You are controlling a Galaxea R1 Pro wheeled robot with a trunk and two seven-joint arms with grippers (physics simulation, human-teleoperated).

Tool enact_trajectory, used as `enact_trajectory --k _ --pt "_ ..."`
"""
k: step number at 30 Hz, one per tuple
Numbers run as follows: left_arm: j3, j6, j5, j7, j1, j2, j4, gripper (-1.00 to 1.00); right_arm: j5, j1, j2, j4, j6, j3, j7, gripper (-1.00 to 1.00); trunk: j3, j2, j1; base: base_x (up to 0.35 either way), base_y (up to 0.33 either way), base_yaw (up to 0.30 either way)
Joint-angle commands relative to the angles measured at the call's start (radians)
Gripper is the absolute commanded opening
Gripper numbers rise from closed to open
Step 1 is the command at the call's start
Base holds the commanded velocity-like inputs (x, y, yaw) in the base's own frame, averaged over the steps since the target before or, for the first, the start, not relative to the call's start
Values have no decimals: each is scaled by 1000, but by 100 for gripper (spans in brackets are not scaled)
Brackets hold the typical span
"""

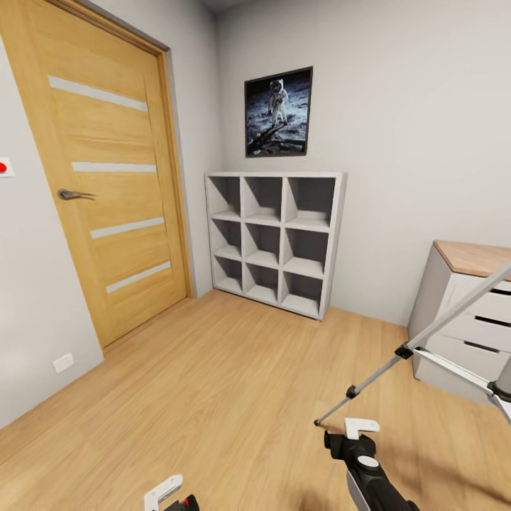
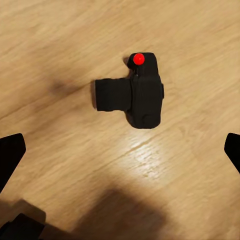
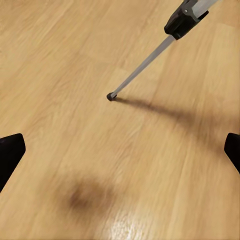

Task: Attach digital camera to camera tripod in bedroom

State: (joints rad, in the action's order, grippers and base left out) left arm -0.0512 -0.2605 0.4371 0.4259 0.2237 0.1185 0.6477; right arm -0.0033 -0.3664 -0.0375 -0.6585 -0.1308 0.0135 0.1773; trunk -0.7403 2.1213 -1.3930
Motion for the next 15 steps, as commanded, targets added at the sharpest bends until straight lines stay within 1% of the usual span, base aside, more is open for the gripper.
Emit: enact_trajectory --k 1,15 --pt "-2 -4 8 4 0 0 3 100 1 0 -1 -2 -5 0 1 100 -4 8 -4 0 0 0" --pt "0 -3 8 8 0 2 -1 100 -1 0 5 13 -15 -7 -11 100 -48 106 -57 0 0 0"
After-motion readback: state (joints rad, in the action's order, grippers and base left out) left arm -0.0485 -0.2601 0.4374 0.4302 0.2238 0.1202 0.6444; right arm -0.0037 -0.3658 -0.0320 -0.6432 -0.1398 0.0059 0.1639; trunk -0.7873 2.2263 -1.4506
